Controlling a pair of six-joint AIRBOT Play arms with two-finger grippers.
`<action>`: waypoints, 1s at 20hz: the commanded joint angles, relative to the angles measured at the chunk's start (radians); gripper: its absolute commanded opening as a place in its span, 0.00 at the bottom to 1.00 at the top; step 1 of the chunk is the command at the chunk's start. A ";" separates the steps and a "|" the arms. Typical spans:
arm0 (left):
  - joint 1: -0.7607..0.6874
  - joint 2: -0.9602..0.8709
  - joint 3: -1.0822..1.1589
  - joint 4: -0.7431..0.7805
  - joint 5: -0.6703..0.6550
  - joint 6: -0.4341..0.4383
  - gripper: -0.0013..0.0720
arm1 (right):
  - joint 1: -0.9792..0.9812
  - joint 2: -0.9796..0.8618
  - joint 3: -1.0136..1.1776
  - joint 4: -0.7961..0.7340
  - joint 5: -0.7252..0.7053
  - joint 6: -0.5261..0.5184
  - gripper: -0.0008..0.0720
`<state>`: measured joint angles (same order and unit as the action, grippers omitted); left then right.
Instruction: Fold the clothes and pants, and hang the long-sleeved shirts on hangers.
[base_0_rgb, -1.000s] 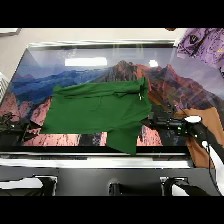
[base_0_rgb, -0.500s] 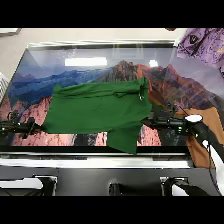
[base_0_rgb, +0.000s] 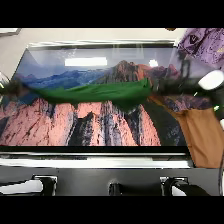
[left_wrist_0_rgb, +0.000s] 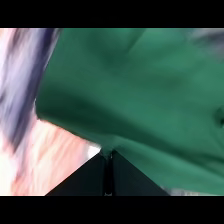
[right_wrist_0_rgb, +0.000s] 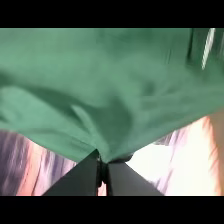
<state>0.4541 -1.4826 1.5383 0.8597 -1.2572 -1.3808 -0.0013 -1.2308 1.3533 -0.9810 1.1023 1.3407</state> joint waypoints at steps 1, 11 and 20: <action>-0.090 0.040 0.403 0.141 0.007 -0.122 0.04 | 0.012 0.004 0.375 -0.156 0.095 0.066 0.06; -0.111 0.607 0.422 0.524 -0.032 -0.327 0.04 | 0.012 0.419 0.716 -0.356 0.307 0.299 0.06; -0.117 0.614 0.276 0.528 -0.063 -0.330 0.04 | 0.012 0.277 0.704 -0.366 0.400 0.509 0.06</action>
<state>0.3412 -0.8413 1.8942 1.4277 -1.3117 -1.7355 0.0105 -0.8593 2.0647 -1.3548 1.4429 1.7866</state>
